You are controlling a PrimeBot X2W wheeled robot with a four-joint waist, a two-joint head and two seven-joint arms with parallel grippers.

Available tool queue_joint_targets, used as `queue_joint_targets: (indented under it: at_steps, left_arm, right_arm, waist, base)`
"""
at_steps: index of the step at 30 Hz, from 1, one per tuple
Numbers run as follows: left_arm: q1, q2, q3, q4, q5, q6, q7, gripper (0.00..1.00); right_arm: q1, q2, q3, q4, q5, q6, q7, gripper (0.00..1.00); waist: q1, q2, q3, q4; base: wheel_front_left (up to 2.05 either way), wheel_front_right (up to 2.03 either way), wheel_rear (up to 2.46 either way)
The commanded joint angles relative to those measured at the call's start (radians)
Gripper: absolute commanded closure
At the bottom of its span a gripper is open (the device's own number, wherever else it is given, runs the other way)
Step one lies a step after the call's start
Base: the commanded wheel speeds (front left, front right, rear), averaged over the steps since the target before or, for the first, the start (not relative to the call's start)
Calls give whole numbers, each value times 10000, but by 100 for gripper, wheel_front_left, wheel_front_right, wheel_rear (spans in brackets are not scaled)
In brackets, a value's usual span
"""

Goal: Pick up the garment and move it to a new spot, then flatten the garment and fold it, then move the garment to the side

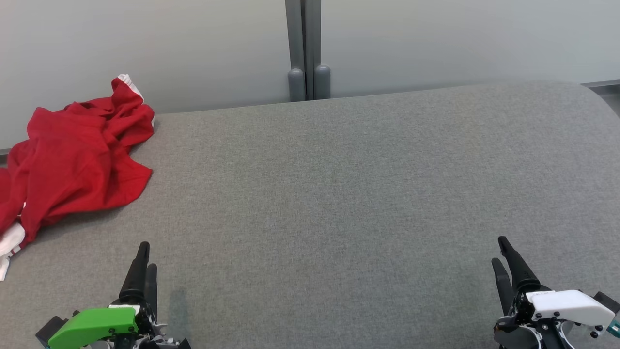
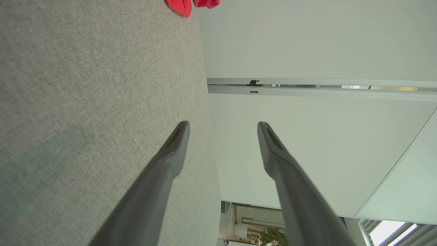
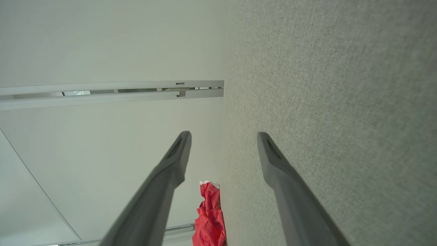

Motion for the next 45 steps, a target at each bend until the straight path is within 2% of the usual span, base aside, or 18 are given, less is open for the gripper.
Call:
queue_joint_targets:
  at_steps: [1,8,18,28,36,45]
  left_arm:
    - [-44,37,-107,-246,200,-7,-124,0]
    - [46,48,-300,-448,892,-10,-442,0]
    - [21,65,-532,-964,2662,188,-858,0]
    - [119,79,-838,-1425,4831,488,-1238,0]
    - [277,91,-1065,-1607,6527,595,-1524,0]
    - [465,103,-1226,-1575,7944,693,-1804,0]
  right_arm:
    - [-28,-74,69,-201,-189,0,-144,0]
    - [64,-90,78,-264,-928,0,-462,0]
    - [64,-112,-76,-571,-2654,1,-881,0]
    - [154,-129,-60,-1016,-4871,1,-1261,0]
    - [318,-140,233,-1407,-7203,1,-1545,0]
    - [428,-153,359,-1539,-8682,2,-1834,0]
  waist:
    - [0,0,-10,0]
    - [0,0,-49,2]
    - [0,0,-84,-10]
    - [0,0,-102,-17]
    - [0,0,-126,-3]
    - [0,0,-156,-4]
  base:
    - [0,0,0]
    - [0,0,0]
    - [0,0,0]
    - [0,0,0]
    - [0,0,0]
    - [0,0,0]
